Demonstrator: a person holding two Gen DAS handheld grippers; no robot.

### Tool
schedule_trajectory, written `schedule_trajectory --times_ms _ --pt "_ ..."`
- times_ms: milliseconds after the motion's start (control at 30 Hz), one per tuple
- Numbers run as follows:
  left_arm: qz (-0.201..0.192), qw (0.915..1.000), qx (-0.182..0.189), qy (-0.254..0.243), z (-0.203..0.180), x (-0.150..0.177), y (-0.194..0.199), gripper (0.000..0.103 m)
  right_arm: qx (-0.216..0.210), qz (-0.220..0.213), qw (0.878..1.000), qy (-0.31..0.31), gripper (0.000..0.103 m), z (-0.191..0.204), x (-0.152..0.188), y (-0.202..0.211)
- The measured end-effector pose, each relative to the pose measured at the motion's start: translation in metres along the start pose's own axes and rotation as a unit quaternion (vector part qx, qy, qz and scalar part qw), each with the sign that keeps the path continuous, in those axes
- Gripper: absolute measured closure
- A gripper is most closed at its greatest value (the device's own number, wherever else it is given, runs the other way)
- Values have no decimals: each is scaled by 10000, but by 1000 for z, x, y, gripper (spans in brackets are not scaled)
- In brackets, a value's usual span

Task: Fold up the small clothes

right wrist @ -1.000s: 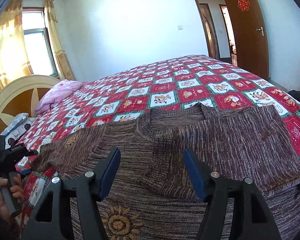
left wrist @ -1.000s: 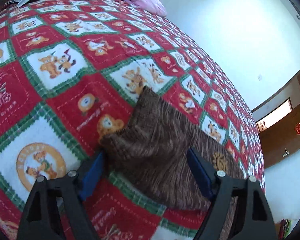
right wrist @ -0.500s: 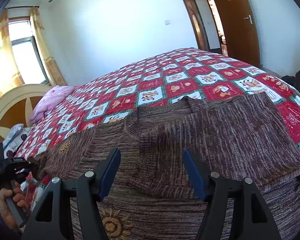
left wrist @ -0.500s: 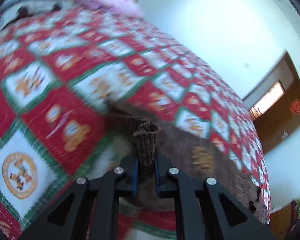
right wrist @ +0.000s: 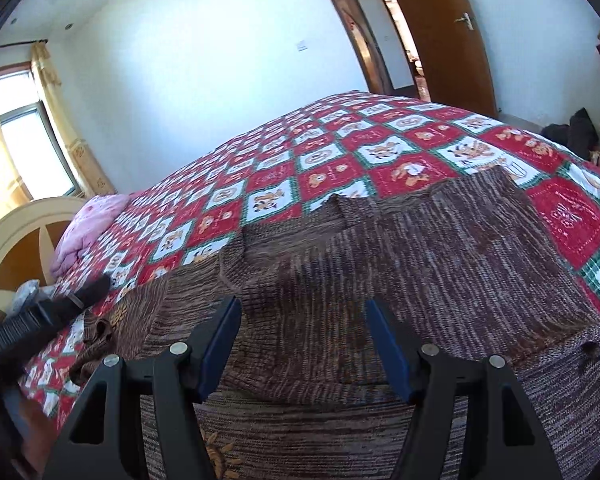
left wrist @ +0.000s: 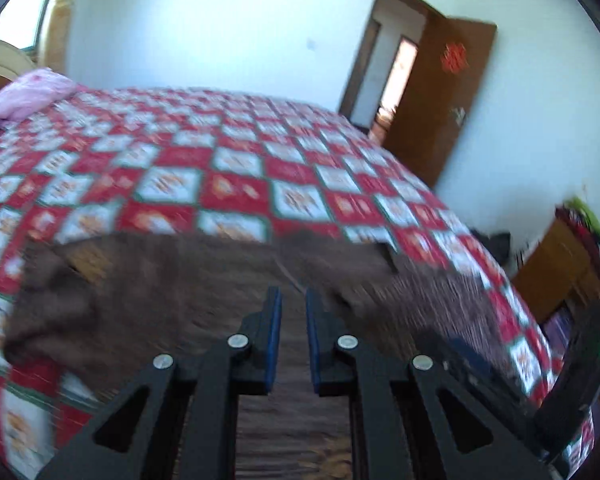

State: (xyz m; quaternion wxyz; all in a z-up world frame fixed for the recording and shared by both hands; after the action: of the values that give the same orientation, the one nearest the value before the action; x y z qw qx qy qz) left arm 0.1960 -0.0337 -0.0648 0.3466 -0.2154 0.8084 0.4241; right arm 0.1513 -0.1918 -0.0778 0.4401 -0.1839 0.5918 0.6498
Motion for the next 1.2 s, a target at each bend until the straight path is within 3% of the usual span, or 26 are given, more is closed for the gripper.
schedule_trajectory --times_ms 100,233,300,333,367,467,533,667,733,800,900,967,1000,1100,1200 --pt "335 9994 -35 63 -4 20 -14 90 26 45 10000 -68 36 -4 0 -2" --pt "258 9994 -119 218 9 27 12 87 -42 80 9999 -66 36 -3 0 -3" --pt "118 9985 -291 454 31 24 28 68 -48 58 10000 14 37 1 0 -2" --pt "16 9970 -483 603 49 21 38 44 -41 47 10000 63 37 3 1 -1" --pt "-111 9952 -657 712 64 17 47 28 -46 44 9999 110 37 5 2 -1" --pt "-323 9893 -1245 691 108 0 69 26 -71 45 9998 168 37 8 3 -1" --pt "-16 9844 -1706 420 131 -4 69 26 -73 56 9998 182 37 9 3 -1" --pt "524 9764 -2095 -36 148 8 53 26 -65 77 9997 213 37 10 5 -2" --pt "742 9657 -2465 -333 155 14 44 26 -61 90 9997 226 37 11 5 -2" --pt "883 9612 -2586 -370 160 19 36 30 -61 117 9997 224 37 11 6 -3" --pt "884 9733 -2118 45 171 17 32 58 -62 147 9997 189 37 9 6 -5" --pt "800 9761 -2011 210 173 14 34 84 -60 172 9997 171 37 8 6 -7" --pt "745 9778 -1933 309 174 13 35 89 -59 179 9997 167 37 8 6 -7" --pt "372 9857 -1468 737 170 5 43 92 -62 168 9997 168 37 8 6 -7" --pt "-91 9934 -1028 492 141 -8 54 92 -65 137 9997 172 37 8 6 -6"
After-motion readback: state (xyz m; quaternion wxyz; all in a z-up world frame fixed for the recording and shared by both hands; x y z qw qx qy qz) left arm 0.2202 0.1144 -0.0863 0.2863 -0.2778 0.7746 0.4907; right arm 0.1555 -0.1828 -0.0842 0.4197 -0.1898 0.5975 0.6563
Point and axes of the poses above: each gripper's, at about its wrist camera, not at the fingertips, and y roughly against the way its jaws point, z to its left, x to its underside, the point moved 7 cm from there along -y, roughly the way its jaws point, and after that the axes turned 13 degrees about x, right-handed, at the moved point
